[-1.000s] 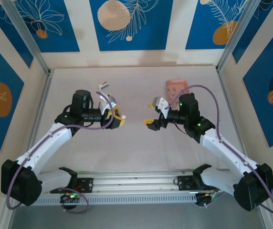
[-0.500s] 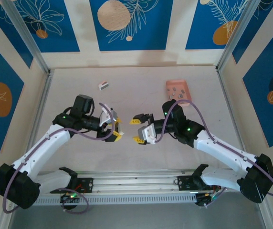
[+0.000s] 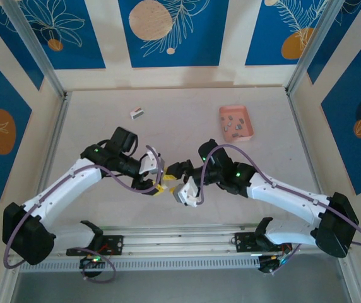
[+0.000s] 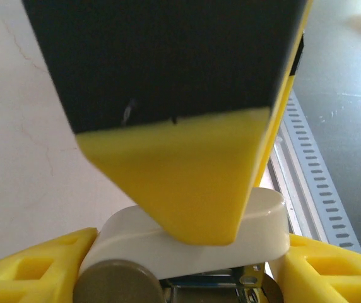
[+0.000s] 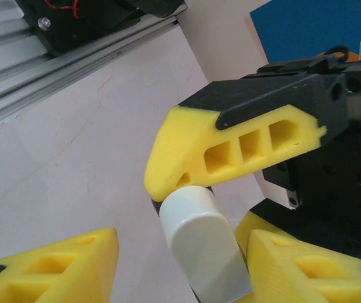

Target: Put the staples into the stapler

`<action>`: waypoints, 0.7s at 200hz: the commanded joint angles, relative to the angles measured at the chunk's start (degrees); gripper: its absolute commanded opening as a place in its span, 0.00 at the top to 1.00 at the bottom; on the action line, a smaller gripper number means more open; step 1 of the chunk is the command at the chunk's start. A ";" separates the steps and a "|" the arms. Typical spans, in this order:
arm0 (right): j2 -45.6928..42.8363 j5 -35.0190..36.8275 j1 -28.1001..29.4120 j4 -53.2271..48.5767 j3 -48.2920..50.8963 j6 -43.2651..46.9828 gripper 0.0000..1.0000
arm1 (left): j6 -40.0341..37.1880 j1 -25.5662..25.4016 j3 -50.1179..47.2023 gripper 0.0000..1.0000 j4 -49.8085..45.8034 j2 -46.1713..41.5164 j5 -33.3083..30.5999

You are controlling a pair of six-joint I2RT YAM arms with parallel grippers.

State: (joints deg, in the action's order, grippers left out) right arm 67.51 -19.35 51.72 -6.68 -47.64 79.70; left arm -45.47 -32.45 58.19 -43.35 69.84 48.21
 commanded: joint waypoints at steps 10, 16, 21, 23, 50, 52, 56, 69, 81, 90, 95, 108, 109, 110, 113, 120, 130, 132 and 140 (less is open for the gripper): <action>1.60 1.27 0.95 0.58 -1.93 3.74 0.48 | -3.09 -1.09 2.58 0.59 -3.13 0.20 -0.12; 1.86 1.49 1.09 0.76 -1.88 3.96 0.50 | -3.21 -1.18 2.65 0.59 -3.35 0.22 -0.21; 1.94 1.62 1.18 1.02 -1.87 4.19 0.51 | -3.39 -1.27 2.63 0.59 -3.49 0.26 -0.29; 2.04 1.65 1.18 1.09 -1.87 4.22 0.51 | -3.33 -1.32 2.63 0.59 -3.56 0.35 -0.37; 3.05 2.31 1.77 3.13 -1.46 5.66 0.58 | -3.55 -1.90 2.68 0.59 -3.93 0.71 -0.83; 3.13 2.41 1.86 3.40 -1.37 5.95 0.59 | -3.56 -1.94 2.71 0.59 -4.00 0.68 -0.88; 3.31 2.61 1.96 3.80 -1.32 6.37 0.61 | -3.57 -2.01 2.78 0.59 -4.02 0.81 -0.92; 3.54 3.07 2.14 4.62 -1.12 7.30 0.68 | -3.59 -2.17 2.72 0.59 -4.11 0.91 -1.10; 3.51 3.07 2.24 6.33 -0.44 7.55 0.73 | -3.57 -2.16 2.71 0.59 -4.06 0.99 -1.25; 3.26 3.12 2.24 6.88 0.03 8.00 0.78 | -3.59 -2.26 2.68 0.59 -4.06 1.00 -1.36; 3.12 3.25 2.24 7.25 0.31 8.01 0.80 | -3.44 -2.26 2.63 0.58 -3.89 1.01 -1.44; 2.76 3.43 2.16 7.81 0.75 7.95 0.84 | -3.14 -2.27 2.53 0.54 -3.59 1.00 -1.94; 2.74 3.44 2.16 7.86 0.77 7.98 0.85 | -3.09 -2.27 2.53 0.54 -3.59 1.00 -1.91; 2.73 3.44 2.15 7.88 0.83 7.91 0.85 | -3.07 -2.27 2.54 0.53 -3.58 1.00 -1.99; 2.64 3.47 2.06 7.97 0.83 7.74 0.86 | -2.98 -2.26 2.54 0.52 -3.51 0.93 -2.20; 2.59 3.58 1.99 7.91 1.01 7.50 0.87 | -2.76 -2.27 2.42 0.47 -3.29 0.84 -2.59; 2.39 3.70 1.70 7.83 1.31 6.64 0.88 | -2.07 -2.23 2.00 0.37 -2.71 0.53 -3.54; 2.33 3.71 1.65 7.82 1.43 6.44 0.89 | -1.90 -2.26 1.94 0.35 -2.55 0.40 -3.71; 2.07 3.80 1.22 7.89 1.97 5.29 0.89 | -1.13 -2.25 1.35 0.27 -1.60 0.00 -4.60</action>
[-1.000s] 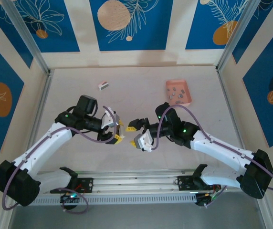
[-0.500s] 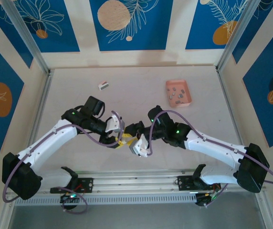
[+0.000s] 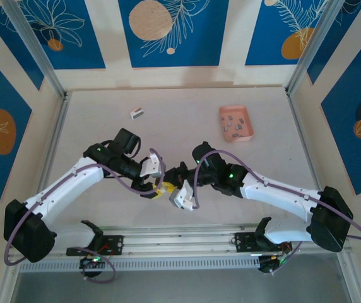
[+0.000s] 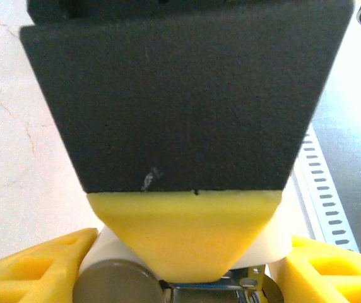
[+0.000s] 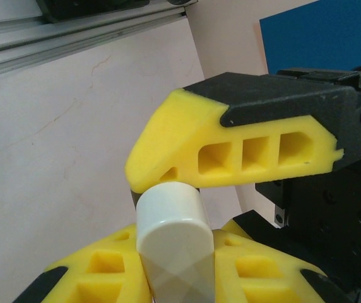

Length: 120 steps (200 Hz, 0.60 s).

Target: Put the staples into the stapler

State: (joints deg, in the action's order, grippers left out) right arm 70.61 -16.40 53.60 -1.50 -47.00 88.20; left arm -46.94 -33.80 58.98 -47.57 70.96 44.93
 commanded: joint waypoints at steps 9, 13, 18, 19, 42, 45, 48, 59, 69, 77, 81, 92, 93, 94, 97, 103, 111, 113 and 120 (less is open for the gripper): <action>-1.50 0.80 -1.41 3.25 2.34 -5.60 0.89 | 1.54 -0.81 -0.37 0.20 4.07 -1.92 -2.36; -1.68 0.73 -1.74 3.50 2.94 -6.59 0.89 | 2.76 -0.78 -0.88 0.20 5.39 -2.43 -3.00; -1.95 0.66 -2.25 3.91 3.74 -7.97 0.89 | 4.44 -0.72 -1.84 0.19 7.44 -3.26 -3.75; -1.96 0.67 -2.40 3.93 3.93 -8.23 0.89 | 4.86 -0.68 -2.06 0.19 7.91 -3.45 -3.91; -2.83 -0.20 -5.34 4.85 6.81 -17.74 0.91 | 12.43 -0.56 -8.50 0.17 20.59 -8.99 -6.87; -2.89 -0.27 -5.77 5.11 7.10 -19.26 0.91 | 13.58 -0.62 -9.32 0.16 22.06 -9.81 -7.35; -2.93 -0.41 -6.24 5.41 7.49 -20.73 0.91 | 14.72 -0.61 -10.15 0.16 23.97 -10.65 -7.77; -3.02 -1.01 -7.76 6.97 8.74 -26.98 0.92 | 18.87 -0.60 -13.26 0.16 29.78 -13.46 -9.54; -3.11 -1.71 -8.94 8.84 9.93 -32.27 0.92 | 23.30 -0.57 -15.92 0.15 35.01 -15.45 -11.10; -3.06 -2.24 -9.82 10.64 10.95 -36.49 0.92 | 26.59 -0.66 -17.73 0.16 38.55 -16.56 -12.26; -2.96 -2.58 -10.26 11.40 11.27 -38.54 0.92 | 28.32 -0.67 -18.44 0.17 40.11 -16.95 -12.89; -2.30 -3.12 -11.33 13.18 11.83 -44.15 0.94 | 32.51 -0.72 -19.93 0.20 42.90 -17.51 -15.11; -2.22 -3.07 -11.37 13.36 11.84 -44.77 0.94 | 32.96 -0.73 -20.03 0.20 43.08 -17.52 -15.34; -2.14 -3.04 -11.40 13.45 11.89 -45.26 0.94 | 33.18 -0.69 -20.13 0.20 43.26 -17.56 -15.59; -1.88 -2.88 -11.56 13.74 11.86 -46.88 0.95 | 34.39 -0.66 -20.40 0.21 43.62 -17.55 -16.16; -1.48 -2.53 -11.76 14.09 11.85 -50.01 0.95 | 36.28 -0.73 -20.80 0.22 44.12 -17.48 -16.83; -0.97 -2.05 -11.92 14.60 11.69 -53.77 0.95 | 38.45 -0.71 -21.16 0.23 44.38 -17.23 -17.80; -0.86 -1.88 -11.94 14.81 11.68 -54.81 0.95 | 39.12 -0.71 -21.22 0.23 44.45 -17.12 -18.13; -0.53 -1.30 -11.87 15.69 11.75 -58.31 0.95 | 41.99 -0.69 -21.37 0.23 44.54 -16.86 -19.81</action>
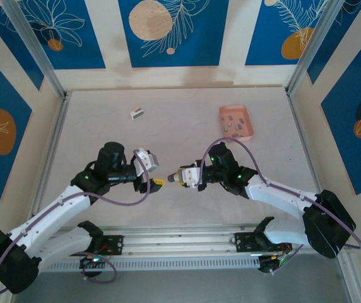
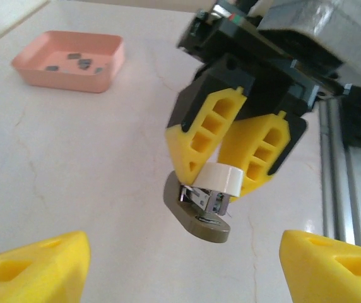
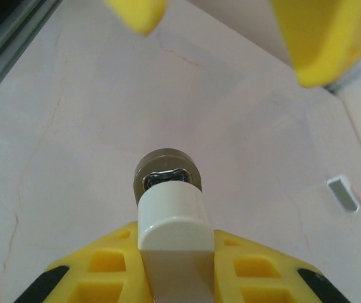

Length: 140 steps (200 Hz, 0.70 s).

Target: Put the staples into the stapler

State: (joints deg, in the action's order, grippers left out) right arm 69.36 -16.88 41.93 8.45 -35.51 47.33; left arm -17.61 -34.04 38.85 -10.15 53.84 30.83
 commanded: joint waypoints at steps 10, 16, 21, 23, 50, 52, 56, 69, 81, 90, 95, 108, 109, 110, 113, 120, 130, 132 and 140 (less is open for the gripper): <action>1.08 0.25 -0.18 7.17 0.41 -23.35 0.94 | 16.45 -0.44 -1.39 0.23 7.16 0.65 -6.70; 1.32 0.86 -0.18 7.73 0.39 -26.59 0.94 | 18.06 -0.42 -1.70 0.23 7.73 0.89 -5.96; 1.61 1.50 -0.17 8.03 0.44 -29.07 0.94 | 19.63 -0.48 -1.99 0.24 8.47 1.12 -5.34; 1.71 1.74 -0.18 8.20 0.44 -30.15 0.95 | 20.44 -0.49 -2.19 0.24 8.92 1.14 -5.23; 3.37 4.02 0.36 8.38 0.41 -39.20 0.96 | 32.01 -0.41 -4.37 0.31 13.05 2.06 -8.31; 3.47 4.13 0.50 8.48 0.47 -39.65 0.95 | 32.65 -0.46 -4.48 0.32 13.05 2.16 -8.68; 3.78 4.63 0.59 8.66 0.57 -40.58 0.96 | 34.06 -0.45 -4.53 0.33 12.80 2.39 -9.64; 4.46 6.87 0.95 9.35 0.74 -44.66 0.96 | 37.87 -0.59 -4.41 0.35 11.08 3.52 -12.04; 5.11 9.56 1.05 9.14 0.40 -49.39 0.95 | 39.30 -0.64 -4.22 0.36 10.21 4.39 -11.86; 5.72 10.74 0.96 7.70 -0.40 -52.42 0.95 | 40.25 -0.70 -4.07 0.37 9.63 4.98 -11.70; 6.09 11.06 0.96 6.81 -0.86 -53.74 0.96 | 40.95 -0.70 -4.09 0.37 9.46 4.98 -11.74; 7.00 9.88 0.84 5.33 -1.88 -55.32 1.00 | 43.33 -0.91 -4.50 0.37 9.78 5.05 -12.22; 7.05 9.78 0.85 5.30 -1.86 -55.41 1.00 | 43.56 -0.92 -4.58 0.37 9.83 5.09 -12.25; 7.08 9.64 0.86 5.24 -1.90 -55.50 1.00 | 43.68 -0.93 -4.58 0.37 9.95 5.11 -12.27; 7.29 9.27 0.87 5.23 -2.01 -55.70 1.00 | 44.28 -0.96 -4.73 0.37 10.16 5.09 -12.41; 7.62 7.93 0.87 5.64 -2.04 -55.98 1.00 | 45.62 -1.03 -5.20 0.37 10.73 5.05 -12.58; 8.07 6.23 1.04 6.52 -1.89 -56.20 1.00 | 47.46 -1.16 -5.69 0.37 11.15 5.13 -12.87; 8.16 6.00 1.11 6.67 -1.81 -56.18 1.00 | 47.74 -1.21 -5.71 0.37 11.06 5.22 -12.98; 8.33 5.57 1.47 7.17 -1.74 -56.20 1.00 | 48.64 -1.26 -5.73 0.37 10.59 5.43 -13.18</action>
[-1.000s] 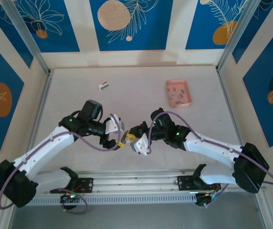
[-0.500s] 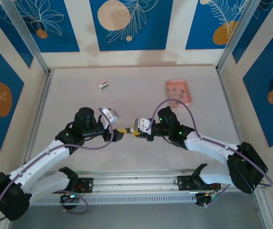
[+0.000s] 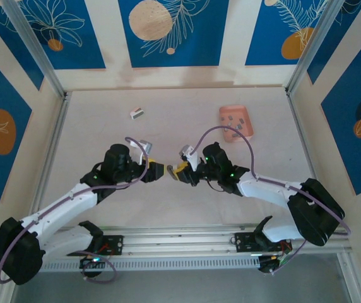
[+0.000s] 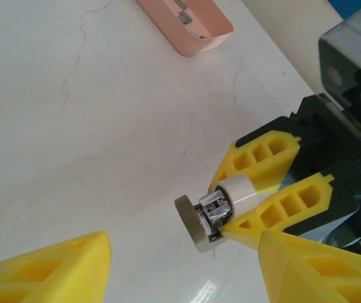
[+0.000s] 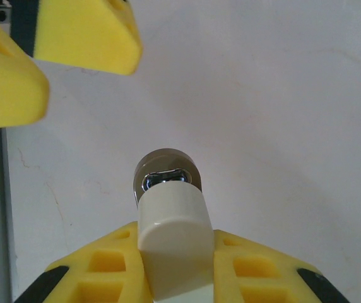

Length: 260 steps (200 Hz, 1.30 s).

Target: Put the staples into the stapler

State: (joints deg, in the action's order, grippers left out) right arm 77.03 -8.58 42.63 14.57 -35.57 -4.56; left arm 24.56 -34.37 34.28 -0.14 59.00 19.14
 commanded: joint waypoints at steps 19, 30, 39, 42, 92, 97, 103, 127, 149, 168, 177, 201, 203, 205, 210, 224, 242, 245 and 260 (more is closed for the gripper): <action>1.17 -1.97 2.04 1.13 -1.84 -3.52 1.00 | 8.41 -0.95 -0.71 0.38 -0.81 0.60 -1.13; 1.16 -0.82 2.69 0.61 -1.87 -3.05 1.00 | 10.56 -1.05 -0.80 0.39 -0.63 0.65 -1.17; 1.09 -0.18 3.07 0.76 -1.69 -2.70 1.00 | 11.83 -1.38 -0.80 0.40 0.29 0.59 -0.23; 1.10 0.06 3.14 0.97 -1.57 -2.61 1.00 | 12.07 -1.59 -0.80 0.40 0.68 0.59 0.15; 0.48 1.31 3.49 5.41 0.72 -2.98 1.00 | 13.41 -2.91 -0.80 0.44 0.55 0.94 0.82; 0.29 1.24 3.51 5.88 0.98 -2.99 1.00 | 13.26 -2.98 -0.72 0.45 -0.17 1.17 0.83; 0.00 1.16 3.62 6.54 1.39 -2.91 1.00 | 13.31 -2.99 -0.62 0.45 -1.08 1.53 0.53; -1.07 0.51 3.86 10.16 3.09 -2.35 1.00 | 13.59 -3.15 -0.85 0.45 -2.26 2.58 -0.10; -1.83 -0.37 3.96 11.00 3.66 -1.38 1.00 | 14.12 -3.29 -1.15 0.47 -1.45 3.13 -0.89; -2.76 -1.23 4.02 11.96 4.44 -0.63 1.00 | 14.03 -3.38 -1.15 0.49 -0.75 3.47 -1.32; -3.40 -1.52 4.01 12.56 4.85 -0.29 1.00 | 13.84 -3.34 -1.08 0.50 -0.89 3.62 -1.68; -5.30 -1.79 3.95 14.02 5.85 0.59 1.00 | 13.40 -3.34 -1.19 0.51 -2.22 4.20 -2.88; -5.42 -1.84 3.95 14.07 5.93 0.64 1.00 | 13.41 -3.34 -1.29 0.52 -2.23 4.26 -2.88; -5.61 -1.94 3.91 14.15 5.90 0.72 1.00 | 13.35 -3.34 -1.32 0.52 -2.19 4.32 -2.90; -5.94 -2.17 3.86 14.17 5.95 0.99 1.00 | 13.27 -3.35 -1.40 0.52 -2.22 4.44 -2.93; -6.91 -2.44 3.65 14.48 5.82 1.22 1.00 | 13.30 -3.35 -1.67 0.52 -2.23 4.84 -2.95; -8.18 -2.67 2.95 16.54 6.30 0.43 1.00 | 13.24 -3.46 -2.07 0.53 -2.42 5.20 -3.63; -8.40 -2.74 2.79 17.01 6.45 0.19 1.00 | 13.24 -3.47 -2.23 0.52 -2.34 5.24 -3.66; -9.33 -3.32 1.74 19.51 7.00 -1.36 1.00 | 13.46 -3.66 -2.72 0.53 -1.68 5.63 -3.72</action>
State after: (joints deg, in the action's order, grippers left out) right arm 70.89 -8.93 45.23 24.93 -28.64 -4.84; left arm 38.06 -37.04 33.47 -0.97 63.26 16.73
